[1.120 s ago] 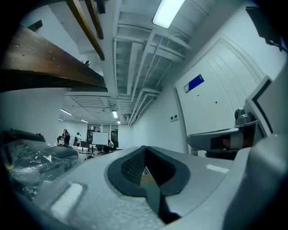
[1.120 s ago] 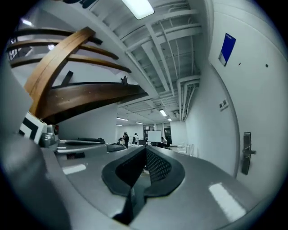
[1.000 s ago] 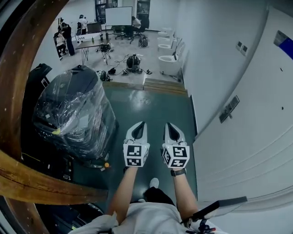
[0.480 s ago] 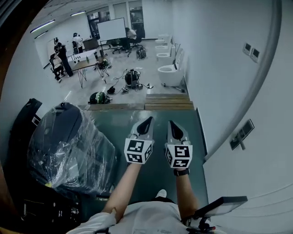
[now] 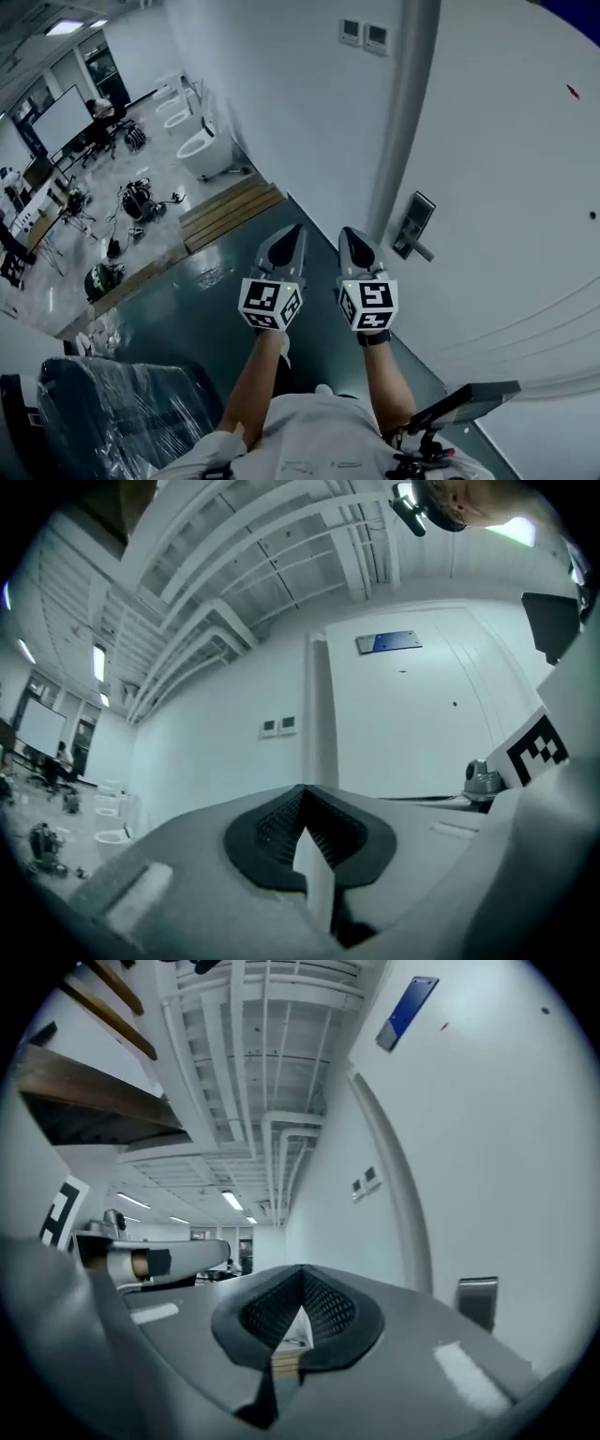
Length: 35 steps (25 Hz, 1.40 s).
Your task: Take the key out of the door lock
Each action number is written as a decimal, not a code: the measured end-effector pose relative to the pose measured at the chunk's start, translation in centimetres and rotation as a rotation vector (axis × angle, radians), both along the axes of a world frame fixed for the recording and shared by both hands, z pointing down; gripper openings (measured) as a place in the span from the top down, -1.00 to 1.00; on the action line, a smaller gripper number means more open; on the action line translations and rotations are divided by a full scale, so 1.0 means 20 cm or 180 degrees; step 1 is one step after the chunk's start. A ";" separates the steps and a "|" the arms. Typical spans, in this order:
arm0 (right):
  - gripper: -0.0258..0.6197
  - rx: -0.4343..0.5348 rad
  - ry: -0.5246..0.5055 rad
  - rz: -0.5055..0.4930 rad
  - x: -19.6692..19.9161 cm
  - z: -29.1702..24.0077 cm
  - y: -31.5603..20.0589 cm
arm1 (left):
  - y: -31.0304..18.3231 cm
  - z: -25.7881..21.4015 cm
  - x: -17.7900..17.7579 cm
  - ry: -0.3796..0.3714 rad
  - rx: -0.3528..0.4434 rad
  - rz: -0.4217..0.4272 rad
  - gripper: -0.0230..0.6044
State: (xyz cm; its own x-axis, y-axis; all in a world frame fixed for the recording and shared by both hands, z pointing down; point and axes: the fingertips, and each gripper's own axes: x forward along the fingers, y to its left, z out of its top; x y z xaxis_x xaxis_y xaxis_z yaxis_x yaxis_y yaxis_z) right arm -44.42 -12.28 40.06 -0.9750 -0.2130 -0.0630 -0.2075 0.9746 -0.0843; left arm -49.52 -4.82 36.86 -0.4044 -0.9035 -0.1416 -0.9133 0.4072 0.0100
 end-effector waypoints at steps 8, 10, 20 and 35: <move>0.92 -0.0130 0.0130 0.1517 0.29 0.07 -0.75 | -0.92 0.04 0.10 0.0093 0.0051 0.1509 0.93; 0.92 -0.0178 0.0113 0.1753 0.32 0.05 -0.84 | -1.07 -0.01 0.12 0.0042 0.0066 0.1778 0.93; 0.92 -0.0399 0.0046 0.2495 0.32 0.14 -0.97 | -1.44 0.06 0.11 0.0035 -0.0093 0.2648 0.93; 0.92 -0.0412 0.0001 0.2398 0.34 0.09 -1.16 | -1.75 0.19 0.21 -0.0038 -0.0344 0.2640 0.92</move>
